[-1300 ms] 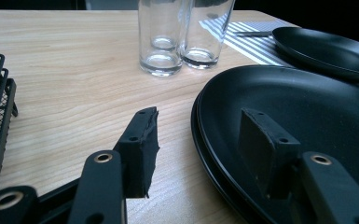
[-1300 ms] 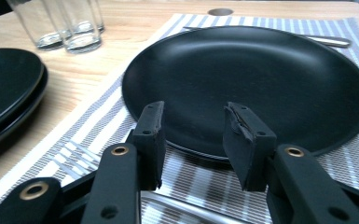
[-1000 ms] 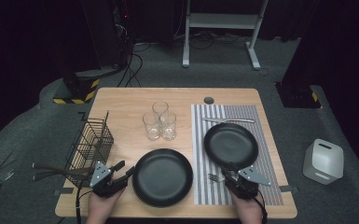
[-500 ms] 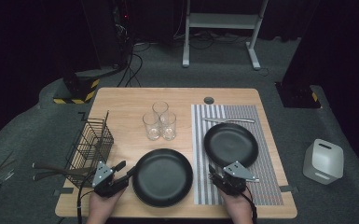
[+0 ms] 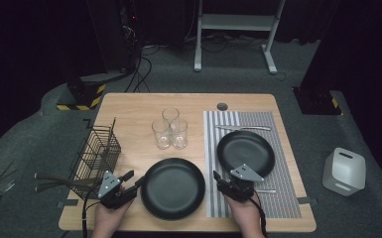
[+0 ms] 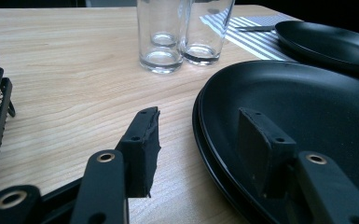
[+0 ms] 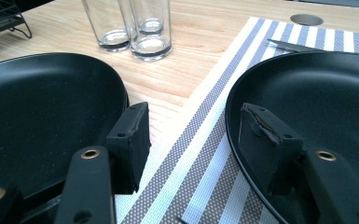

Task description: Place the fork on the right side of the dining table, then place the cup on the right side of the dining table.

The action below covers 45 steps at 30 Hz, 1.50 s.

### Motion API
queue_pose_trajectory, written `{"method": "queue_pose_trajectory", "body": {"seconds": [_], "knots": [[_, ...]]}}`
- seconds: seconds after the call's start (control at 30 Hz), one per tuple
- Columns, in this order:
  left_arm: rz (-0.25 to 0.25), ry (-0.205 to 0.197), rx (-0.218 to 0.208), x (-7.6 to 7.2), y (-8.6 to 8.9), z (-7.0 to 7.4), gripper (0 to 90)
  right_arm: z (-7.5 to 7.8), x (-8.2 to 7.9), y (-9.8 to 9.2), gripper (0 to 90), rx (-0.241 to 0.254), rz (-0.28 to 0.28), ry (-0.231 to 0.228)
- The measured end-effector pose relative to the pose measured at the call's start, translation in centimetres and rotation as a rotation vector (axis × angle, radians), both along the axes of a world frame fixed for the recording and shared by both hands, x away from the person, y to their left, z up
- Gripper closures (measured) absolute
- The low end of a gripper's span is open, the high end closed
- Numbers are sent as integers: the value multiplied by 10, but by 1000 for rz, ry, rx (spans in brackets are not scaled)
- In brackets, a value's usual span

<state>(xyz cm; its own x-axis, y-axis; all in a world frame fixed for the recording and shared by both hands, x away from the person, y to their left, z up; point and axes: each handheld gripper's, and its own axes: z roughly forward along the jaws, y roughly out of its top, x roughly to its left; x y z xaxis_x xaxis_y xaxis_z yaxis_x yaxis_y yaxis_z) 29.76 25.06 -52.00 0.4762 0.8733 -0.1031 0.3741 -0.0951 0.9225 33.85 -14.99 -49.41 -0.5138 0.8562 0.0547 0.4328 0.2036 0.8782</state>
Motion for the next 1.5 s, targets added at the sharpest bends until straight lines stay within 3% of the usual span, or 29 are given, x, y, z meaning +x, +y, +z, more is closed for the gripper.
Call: {"method": "queue_pose_trajectory", "body": {"seconds": [0.17,0.33,0.53,0.83,1.23,1.5], "knots": [[-4,5,20,0,-3,0,476,4,3,6,419,-15,2,-9],[-1,14,0,0,-1,0,468,12,4,12,404,-31,13,-37],[-10,14,22,0,-4,-1,452,18,8,17,387,-36,21,-48],[0,22,22,1,-4,-1,451,25,14,28,338,-42,42,-65],[-8,26,20,1,-4,-2,415,31,32,45,234,-54,64,-52],[7,34,-11,1,-1,-2,407,40,46,52,181,-49,77,-45]]}}
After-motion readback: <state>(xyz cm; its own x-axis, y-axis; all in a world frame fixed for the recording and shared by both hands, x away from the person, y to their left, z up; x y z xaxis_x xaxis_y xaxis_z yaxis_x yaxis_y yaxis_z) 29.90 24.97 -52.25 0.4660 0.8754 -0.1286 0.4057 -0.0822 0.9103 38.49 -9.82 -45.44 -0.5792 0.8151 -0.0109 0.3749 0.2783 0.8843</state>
